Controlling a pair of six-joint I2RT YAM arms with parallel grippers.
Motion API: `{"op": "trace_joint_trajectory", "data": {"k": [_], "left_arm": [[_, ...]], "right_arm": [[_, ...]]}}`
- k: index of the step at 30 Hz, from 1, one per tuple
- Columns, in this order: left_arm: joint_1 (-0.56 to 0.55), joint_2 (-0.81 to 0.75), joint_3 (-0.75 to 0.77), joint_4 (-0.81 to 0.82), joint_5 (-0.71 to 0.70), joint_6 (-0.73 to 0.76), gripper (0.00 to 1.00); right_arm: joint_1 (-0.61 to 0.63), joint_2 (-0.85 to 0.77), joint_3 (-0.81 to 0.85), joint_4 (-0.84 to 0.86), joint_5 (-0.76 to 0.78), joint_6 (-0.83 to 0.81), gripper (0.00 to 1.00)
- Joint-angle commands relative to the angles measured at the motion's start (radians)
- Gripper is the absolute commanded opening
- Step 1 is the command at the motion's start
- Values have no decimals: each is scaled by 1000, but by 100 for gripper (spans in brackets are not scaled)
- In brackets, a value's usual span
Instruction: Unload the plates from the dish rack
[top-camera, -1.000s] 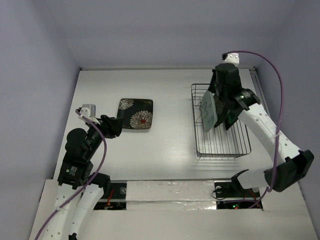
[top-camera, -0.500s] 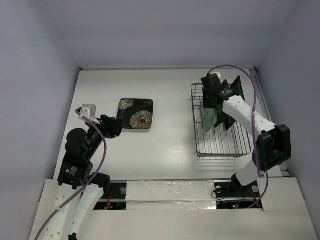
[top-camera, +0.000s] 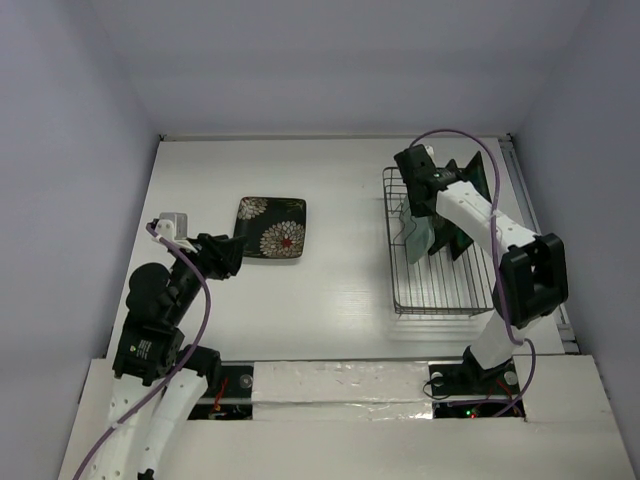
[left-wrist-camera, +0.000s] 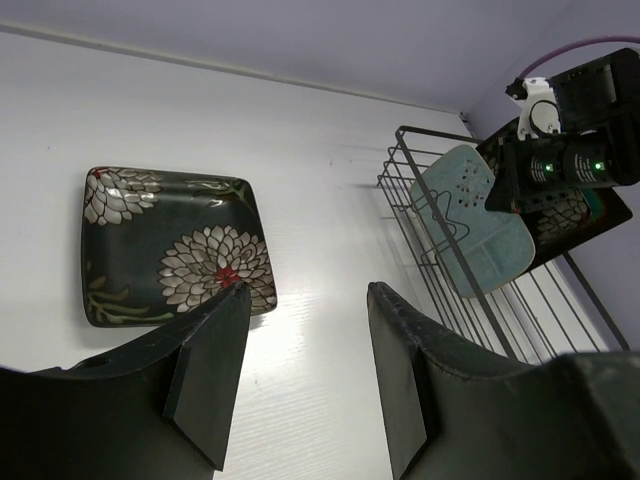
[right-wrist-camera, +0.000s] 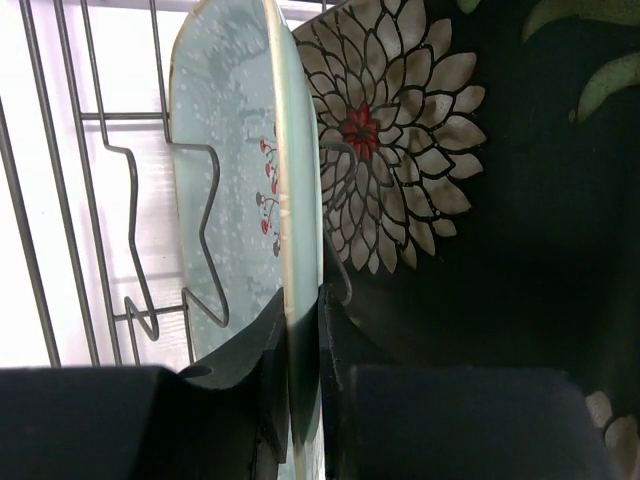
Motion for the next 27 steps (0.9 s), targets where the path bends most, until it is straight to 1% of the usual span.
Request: {"op": "trace_joint_trajectory", "data": {"k": [1, 7, 11, 16, 19, 21, 22, 24, 25, 26, 27], "left_arm": [[6, -13, 3, 42, 6, 0, 47], [6, -15, 3, 42, 1, -3, 47], [6, -15, 3, 41, 0, -3, 47], [6, -12, 3, 42, -2, -3, 47], [6, -9, 3, 41, 1, -3, 47], [6, -7, 3, 42, 1, -3, 47], [6, -8, 3, 42, 1, -5, 47], [6, -9, 1, 42, 0, -5, 47], [6, -9, 1, 41, 0, -6, 47], [6, -7, 1, 42, -2, -5, 47], [6, -7, 1, 41, -2, -6, 47]], "right_arm": [[-8, -48, 99, -43, 133, -18, 1], [37, -83, 163, -66, 247, -60, 0], [57, -99, 215, -86, 279, -65, 0], [77, -148, 309, -134, 370, -28, 0], [121, -207, 367, -151, 394, -9, 0], [150, -232, 381, -137, 379, 12, 0], [167, -243, 379, -123, 341, 20, 0], [215, -272, 337, -33, 276, 47, 0], [230, -280, 312, 1, 205, 60, 0], [244, -287, 262, 75, 163, 96, 0], [270, -286, 231, 114, 126, 119, 0]]}}
